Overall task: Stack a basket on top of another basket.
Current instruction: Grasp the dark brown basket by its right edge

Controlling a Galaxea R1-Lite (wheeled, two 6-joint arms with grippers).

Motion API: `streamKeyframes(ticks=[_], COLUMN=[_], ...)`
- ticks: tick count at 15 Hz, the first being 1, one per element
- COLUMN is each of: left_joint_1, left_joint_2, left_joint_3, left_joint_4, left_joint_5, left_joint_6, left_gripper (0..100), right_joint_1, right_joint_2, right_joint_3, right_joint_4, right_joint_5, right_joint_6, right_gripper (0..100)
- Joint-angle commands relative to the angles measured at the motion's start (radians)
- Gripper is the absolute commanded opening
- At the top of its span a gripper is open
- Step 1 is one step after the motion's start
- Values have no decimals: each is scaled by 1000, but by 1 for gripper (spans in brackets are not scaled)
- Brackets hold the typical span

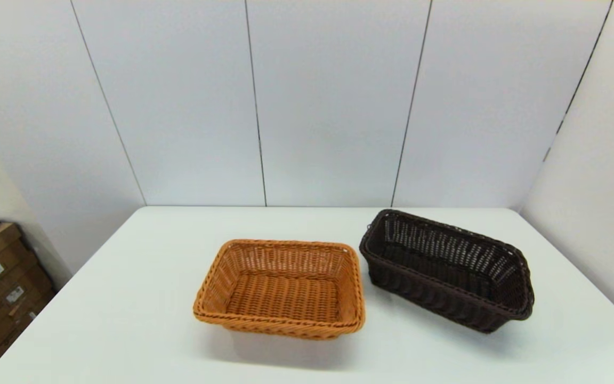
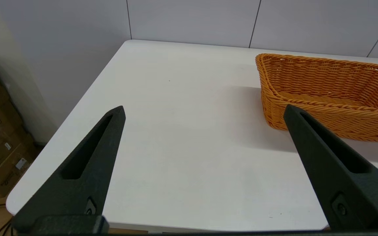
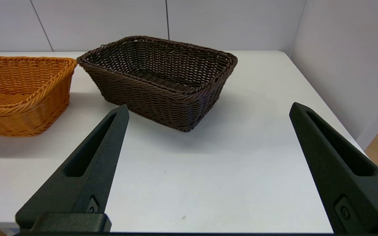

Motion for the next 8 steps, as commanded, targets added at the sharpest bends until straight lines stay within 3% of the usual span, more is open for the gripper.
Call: streamKeyframes(ticks=[1,8], left_joint_1=[0,0], left_joint_2=[1,1], left_joint_3=[0,2], left_joint_4=[0,0], left_joint_5=[1,1], left_joint_6=[-1,-1], left_gripper=[100,100], right_joint_1=[0,0], right_joint_2=[-1,1], right_joint_3=[0,0], right_joint_4=[-1,-1], right_joint_5=[0,0], right_joint_6=[0,-3], right_gripper=[100,100])
